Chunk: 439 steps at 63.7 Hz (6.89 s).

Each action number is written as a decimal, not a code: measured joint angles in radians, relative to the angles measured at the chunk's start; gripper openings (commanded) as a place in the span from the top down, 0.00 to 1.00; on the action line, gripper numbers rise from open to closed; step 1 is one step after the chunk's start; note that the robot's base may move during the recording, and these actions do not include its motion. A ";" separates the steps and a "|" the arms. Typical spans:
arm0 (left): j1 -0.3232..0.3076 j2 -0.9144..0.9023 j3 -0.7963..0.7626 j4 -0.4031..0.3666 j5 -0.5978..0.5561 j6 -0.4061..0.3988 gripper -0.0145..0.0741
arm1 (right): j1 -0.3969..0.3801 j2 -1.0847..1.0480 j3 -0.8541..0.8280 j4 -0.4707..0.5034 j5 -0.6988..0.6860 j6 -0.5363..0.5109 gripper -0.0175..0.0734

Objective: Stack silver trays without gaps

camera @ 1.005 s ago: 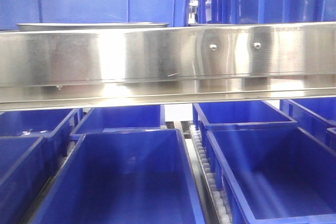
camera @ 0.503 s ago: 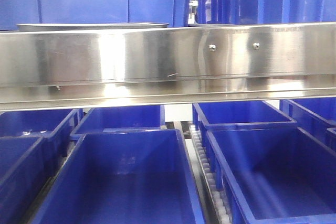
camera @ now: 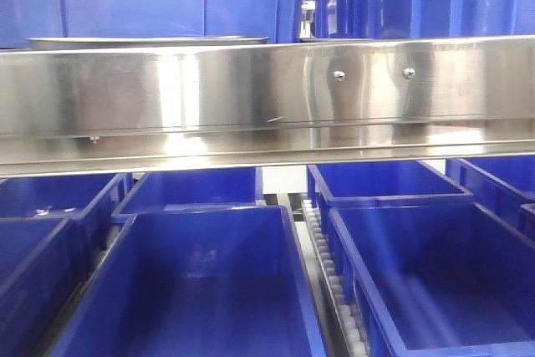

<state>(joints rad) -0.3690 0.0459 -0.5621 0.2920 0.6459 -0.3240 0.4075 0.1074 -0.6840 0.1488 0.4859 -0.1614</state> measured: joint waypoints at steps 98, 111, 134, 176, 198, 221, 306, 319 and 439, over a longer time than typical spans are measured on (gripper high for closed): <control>0.372 -0.042 0.241 -0.172 -0.342 0.076 0.82 | 0.000 0.000 0.000 -0.001 0.003 -0.002 0.89; 0.372 -0.042 0.296 -0.325 -0.426 0.377 0.82 | 0.000 0.000 0.000 -0.001 0.003 -0.002 0.89; 0.372 -0.042 0.456 -0.389 -0.436 0.471 0.82 | 0.000 0.000 0.000 -0.001 0.003 -0.002 0.89; 0.296 -0.042 0.563 -0.264 -0.560 0.347 0.82 | 0.000 0.000 0.000 -0.003 0.003 -0.002 0.89; 0.303 -0.042 0.565 -0.221 -0.568 0.295 0.82 | 0.000 0.000 0.000 -0.003 0.003 -0.002 0.89; 0.298 -0.042 0.565 -0.225 -0.568 0.295 0.82 | 0.000 0.000 0.000 -0.003 0.003 -0.002 0.89; 0.271 -0.042 0.565 -0.217 -0.568 0.293 0.82 | 0.000 0.000 0.000 -0.003 0.003 -0.002 0.89; 0.271 -0.042 0.565 -0.217 -0.568 0.293 0.82 | -0.037 0.000 0.044 -0.072 -0.062 0.000 0.89; 0.271 -0.042 0.565 -0.217 -0.570 0.291 0.82 | -0.454 -0.099 0.683 -0.040 -0.377 0.117 0.89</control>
<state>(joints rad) -0.0981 0.0042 0.0025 0.0752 0.0759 -0.0331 -0.0466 0.0082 -0.0005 0.1085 0.1094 -0.0440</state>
